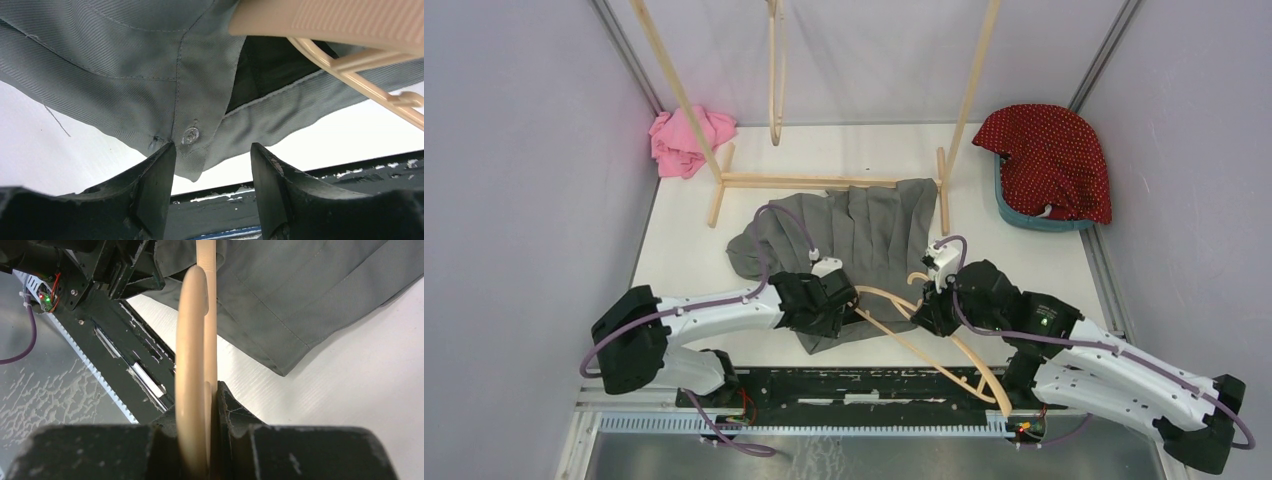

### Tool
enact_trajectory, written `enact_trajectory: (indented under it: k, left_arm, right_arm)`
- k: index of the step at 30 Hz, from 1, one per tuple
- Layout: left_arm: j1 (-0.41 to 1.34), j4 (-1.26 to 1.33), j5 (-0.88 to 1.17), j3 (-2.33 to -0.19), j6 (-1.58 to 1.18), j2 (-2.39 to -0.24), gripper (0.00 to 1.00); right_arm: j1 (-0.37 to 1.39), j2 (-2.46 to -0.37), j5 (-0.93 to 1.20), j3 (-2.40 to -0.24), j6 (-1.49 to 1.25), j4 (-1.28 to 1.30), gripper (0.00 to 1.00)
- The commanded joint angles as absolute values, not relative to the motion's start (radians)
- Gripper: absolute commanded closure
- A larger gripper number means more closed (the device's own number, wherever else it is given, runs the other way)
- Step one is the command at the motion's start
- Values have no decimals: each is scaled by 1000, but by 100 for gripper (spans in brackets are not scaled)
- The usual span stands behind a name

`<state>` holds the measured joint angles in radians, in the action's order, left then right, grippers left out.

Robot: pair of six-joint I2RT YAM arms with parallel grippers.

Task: Place the skirt on the hanger
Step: Hang the skirt on the hanger.

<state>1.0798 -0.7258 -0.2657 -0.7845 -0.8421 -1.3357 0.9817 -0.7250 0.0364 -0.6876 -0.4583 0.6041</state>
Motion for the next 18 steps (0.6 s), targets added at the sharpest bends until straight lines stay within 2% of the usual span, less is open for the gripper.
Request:
enact_trajectory:
  k: [1,8,12,16,18]
  left_arm:
    - [1085,-698,-331,-785,-883,-1375,36]
    - [1086,-665,-360,-791,-884,-1456,36]
    - [1086,-654,-367,-792,-884,-1472,39]
    - [1085,-656,-380,-790,-890,-1454,49]
    - [1086,-660,-384,-792,-890,-1442,58]
  right_arm:
    - [983,-695,44,-709,-446,577,99]
    - [984,-666,38,-710,-446,607,99]
    - [984,-657,40,-709,-448,619,99]
    - [983,-652,45,-703,-448,630,99]
    - [984,-652,46,-701,-448,635,99]
